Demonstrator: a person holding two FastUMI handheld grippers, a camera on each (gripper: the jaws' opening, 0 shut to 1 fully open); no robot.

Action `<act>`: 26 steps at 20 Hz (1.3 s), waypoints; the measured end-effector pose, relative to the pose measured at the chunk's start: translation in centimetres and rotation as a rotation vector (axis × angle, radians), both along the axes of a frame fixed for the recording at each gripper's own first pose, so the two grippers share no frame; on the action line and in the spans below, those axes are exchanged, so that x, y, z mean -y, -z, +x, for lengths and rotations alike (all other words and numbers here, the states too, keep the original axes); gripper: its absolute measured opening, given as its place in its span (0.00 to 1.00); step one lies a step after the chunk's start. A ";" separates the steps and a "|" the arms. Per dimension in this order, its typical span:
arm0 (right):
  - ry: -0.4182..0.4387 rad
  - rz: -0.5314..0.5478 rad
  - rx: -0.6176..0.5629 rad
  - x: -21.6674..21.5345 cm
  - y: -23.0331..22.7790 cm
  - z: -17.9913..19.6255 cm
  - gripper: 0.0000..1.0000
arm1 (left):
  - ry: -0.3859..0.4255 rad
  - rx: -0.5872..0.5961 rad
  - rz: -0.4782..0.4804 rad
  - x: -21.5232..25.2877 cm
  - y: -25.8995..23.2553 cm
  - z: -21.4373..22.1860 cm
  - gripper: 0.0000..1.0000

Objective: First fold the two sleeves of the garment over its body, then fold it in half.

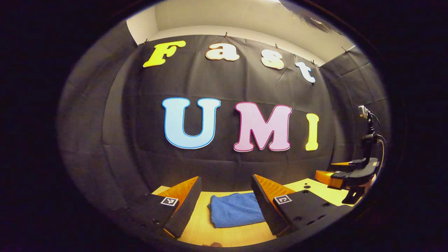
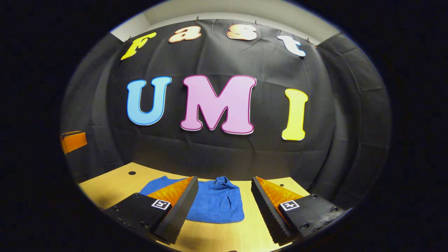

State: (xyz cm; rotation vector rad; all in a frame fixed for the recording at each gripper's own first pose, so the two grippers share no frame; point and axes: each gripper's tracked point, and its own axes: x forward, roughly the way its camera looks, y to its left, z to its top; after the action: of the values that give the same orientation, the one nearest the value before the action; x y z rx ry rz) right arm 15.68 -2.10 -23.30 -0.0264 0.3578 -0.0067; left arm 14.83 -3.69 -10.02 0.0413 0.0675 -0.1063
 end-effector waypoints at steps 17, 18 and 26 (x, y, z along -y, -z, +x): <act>-0.012 0.044 0.173 -0.9 -17.5 -19.2 0.96 | 0.039 0.221 0.010 7.0 -10.2 -17.9 0.81; -0.004 0.058 0.167 -0.8 -17.2 -19.4 0.96 | 0.036 0.223 0.010 7.2 -10.3 -17.7 0.81; -0.006 0.081 0.223 -1.0 -18.4 -18.7 0.96 | -0.001 0.229 -0.009 5.7 -10.6 -17.8 0.81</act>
State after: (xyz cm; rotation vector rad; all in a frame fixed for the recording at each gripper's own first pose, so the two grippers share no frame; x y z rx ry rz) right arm -3.00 -1.06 -4.88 0.0534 0.1343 0.0112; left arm -3.02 -9.38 0.55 0.0447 -0.1620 -0.1003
